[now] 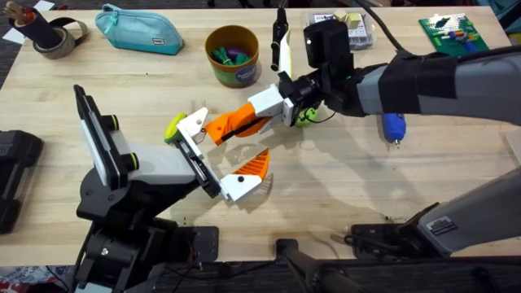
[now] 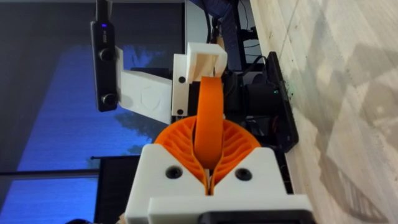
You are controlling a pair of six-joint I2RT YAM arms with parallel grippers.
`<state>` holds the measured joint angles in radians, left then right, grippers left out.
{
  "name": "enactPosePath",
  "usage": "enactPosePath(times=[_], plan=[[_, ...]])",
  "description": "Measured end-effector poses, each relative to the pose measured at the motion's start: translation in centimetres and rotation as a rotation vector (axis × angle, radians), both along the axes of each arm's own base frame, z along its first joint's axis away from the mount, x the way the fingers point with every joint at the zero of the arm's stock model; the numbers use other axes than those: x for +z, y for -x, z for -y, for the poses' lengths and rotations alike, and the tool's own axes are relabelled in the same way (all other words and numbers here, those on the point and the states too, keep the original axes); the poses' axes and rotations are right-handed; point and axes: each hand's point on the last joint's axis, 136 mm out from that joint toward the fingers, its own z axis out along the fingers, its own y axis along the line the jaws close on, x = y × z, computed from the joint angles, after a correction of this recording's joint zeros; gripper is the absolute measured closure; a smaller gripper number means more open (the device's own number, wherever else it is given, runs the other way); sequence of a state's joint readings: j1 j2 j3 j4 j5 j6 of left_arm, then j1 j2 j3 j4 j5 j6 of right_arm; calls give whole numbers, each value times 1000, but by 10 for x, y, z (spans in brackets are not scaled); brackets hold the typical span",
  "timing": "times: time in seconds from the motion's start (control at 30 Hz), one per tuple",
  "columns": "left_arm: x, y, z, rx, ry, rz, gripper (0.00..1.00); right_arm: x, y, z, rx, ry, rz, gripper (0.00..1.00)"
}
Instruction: Pick up the gripper from the table and insert it into the empty holder that is missing its gripper. Then pick up a screw, insert it into the mounting hole, and use the screwdriver to tighten it. Finally, clean up the table by picking up the vegetable and placing it into the bucket.
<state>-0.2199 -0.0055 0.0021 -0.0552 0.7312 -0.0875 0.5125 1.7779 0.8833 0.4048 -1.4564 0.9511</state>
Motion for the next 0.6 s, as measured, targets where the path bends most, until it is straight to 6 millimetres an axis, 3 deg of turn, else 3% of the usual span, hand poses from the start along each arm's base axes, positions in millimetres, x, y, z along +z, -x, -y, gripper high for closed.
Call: enactPosePath(times=[0.6], plan=[[0,6,4,-40,0,-8,14,0,-7,14,-11,-14,-21,988]])
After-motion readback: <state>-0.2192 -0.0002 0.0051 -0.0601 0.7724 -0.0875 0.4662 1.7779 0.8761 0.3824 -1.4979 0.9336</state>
